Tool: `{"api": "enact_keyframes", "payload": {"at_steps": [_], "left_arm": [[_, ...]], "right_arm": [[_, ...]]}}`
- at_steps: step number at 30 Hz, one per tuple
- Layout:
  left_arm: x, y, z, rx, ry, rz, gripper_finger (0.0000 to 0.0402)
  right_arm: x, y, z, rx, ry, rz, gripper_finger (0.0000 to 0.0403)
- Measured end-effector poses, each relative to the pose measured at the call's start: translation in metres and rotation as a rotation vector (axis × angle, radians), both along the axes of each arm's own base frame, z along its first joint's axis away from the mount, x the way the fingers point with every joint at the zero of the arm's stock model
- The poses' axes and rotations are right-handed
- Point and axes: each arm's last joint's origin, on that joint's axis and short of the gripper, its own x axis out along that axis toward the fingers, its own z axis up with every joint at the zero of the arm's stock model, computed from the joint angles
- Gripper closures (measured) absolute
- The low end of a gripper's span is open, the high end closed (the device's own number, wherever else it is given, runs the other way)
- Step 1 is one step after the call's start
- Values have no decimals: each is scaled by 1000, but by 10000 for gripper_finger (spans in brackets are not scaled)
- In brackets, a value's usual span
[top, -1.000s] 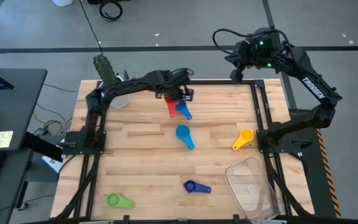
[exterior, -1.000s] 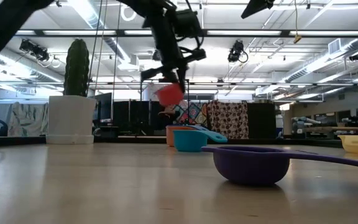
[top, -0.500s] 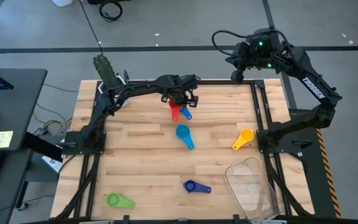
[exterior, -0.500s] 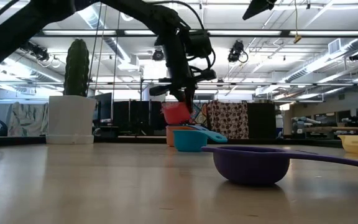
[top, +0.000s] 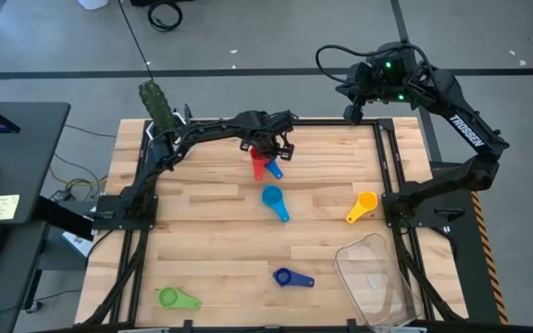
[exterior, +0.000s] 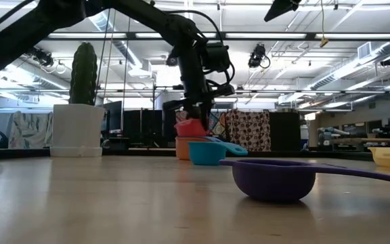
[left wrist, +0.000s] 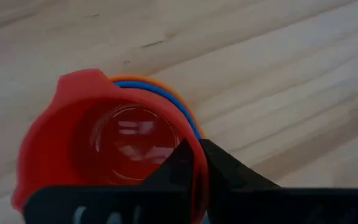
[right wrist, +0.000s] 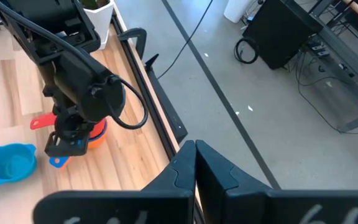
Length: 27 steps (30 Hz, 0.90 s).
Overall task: Nest measuring cups in basket
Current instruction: Stack the red measuring cup on top of the blue measuring cup
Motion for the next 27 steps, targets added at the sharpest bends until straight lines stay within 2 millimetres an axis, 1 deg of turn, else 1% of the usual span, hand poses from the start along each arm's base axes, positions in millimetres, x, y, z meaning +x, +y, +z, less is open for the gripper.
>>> {"api": "enact_keyframes", "payload": {"at_steps": [3, 6, 12, 15, 18, 21, 25, 27], "left_arm": [[-1, 0, 0, 1, 8, -12, 340], [0, 0, 0, 2, 4, -15, 328], [-1, 2, 0, 3, 5, -14, 324], [-2, 3, 0, 21, 13, -68, 324], [-3, 5, 0, 2, 7, -75, 324], [-5, 9, 0, -4, 7, -64, 338], [-8, 14, 0, -4, 16, -61, 377], [-9, 16, 2, -6, 13, -57, 388]], "right_arm": [[0, 0, 0, 2, -1, 0, 392], [0, 0, 0, 2, -1, -1, 392], [0, 0, 0, 2, -1, -1, 392], [0, 0, 0, 5, 4, -1, 392], [0, 0, -1, 8, 7, -1, 391], [0, 0, -1, 8, 7, -1, 391], [0, 0, -1, 8, 7, -1, 391], [0, 0, -1, 9, 8, -1, 391]]}}
